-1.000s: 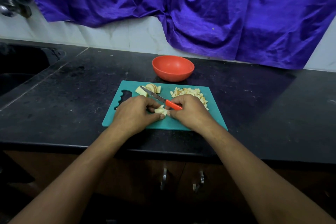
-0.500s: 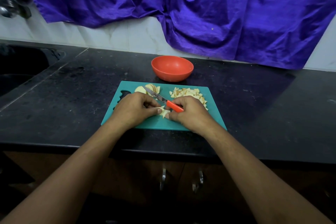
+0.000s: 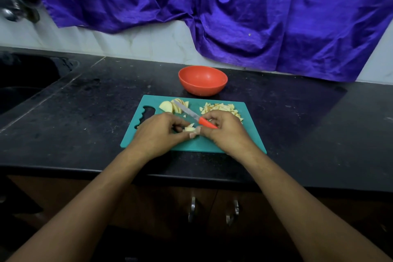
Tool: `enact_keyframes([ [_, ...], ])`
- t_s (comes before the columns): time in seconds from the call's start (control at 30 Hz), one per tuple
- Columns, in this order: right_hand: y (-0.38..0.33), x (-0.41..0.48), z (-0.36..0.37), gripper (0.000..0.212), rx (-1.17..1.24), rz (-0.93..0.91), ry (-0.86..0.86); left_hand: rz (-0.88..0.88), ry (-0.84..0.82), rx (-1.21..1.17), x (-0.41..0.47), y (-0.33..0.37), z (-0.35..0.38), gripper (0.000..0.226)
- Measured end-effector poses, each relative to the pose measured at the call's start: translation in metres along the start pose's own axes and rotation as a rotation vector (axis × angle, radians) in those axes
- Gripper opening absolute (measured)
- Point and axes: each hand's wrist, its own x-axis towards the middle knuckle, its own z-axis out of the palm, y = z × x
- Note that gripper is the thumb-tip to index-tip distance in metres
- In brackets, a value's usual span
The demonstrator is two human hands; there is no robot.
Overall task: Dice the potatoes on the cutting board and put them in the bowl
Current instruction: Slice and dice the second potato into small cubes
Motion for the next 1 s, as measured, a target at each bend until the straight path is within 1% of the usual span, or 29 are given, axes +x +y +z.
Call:
enact_keyframes([
  [0.03,0.0,-0.003,-0.004,0.015,0.013,0.003,0.036,-0.015,0.028,0.01,-0.001,0.0,0.001,0.04],
  [0.1,0.0,-0.014,-0.011,0.019,-0.063,-0.007,0.083,-0.034,0.08,0.03,-0.001,0.001,0.006,0.042],
  [0.23,-0.007,-0.045,-0.01,0.035,-0.289,-0.109,0.119,-0.048,0.13,0.05,-0.001,0.004,0.01,0.035],
  [0.33,-0.016,-0.061,0.001,0.04,-0.407,-0.178,0.108,-0.048,0.145,0.054,-0.002,0.005,0.012,0.034],
  [0.43,-0.024,-0.065,0.007,0.041,-0.487,-0.211,0.103,-0.056,0.163,0.058,-0.003,0.004,0.013,0.034],
  [0.53,-0.028,-0.065,0.009,0.042,-0.563,-0.204,0.088,-0.053,0.173,0.073,-0.003,0.006,0.013,0.03],
  [0.7,-0.029,-0.067,0.014,0.051,-0.653,-0.201,0.055,-0.063,0.204,0.054,-0.004,0.003,0.015,0.027],
  [0.83,-0.028,-0.069,0.018,0.055,-0.734,-0.21,0.066,-0.076,0.195,0.017,-0.004,0.003,0.015,0.022],
  [1.0,-0.026,-0.065,0.024,0.062,-0.844,-0.22,0.017,-0.093,0.187,0.032,-0.004,0.003,0.015,0.019],
])
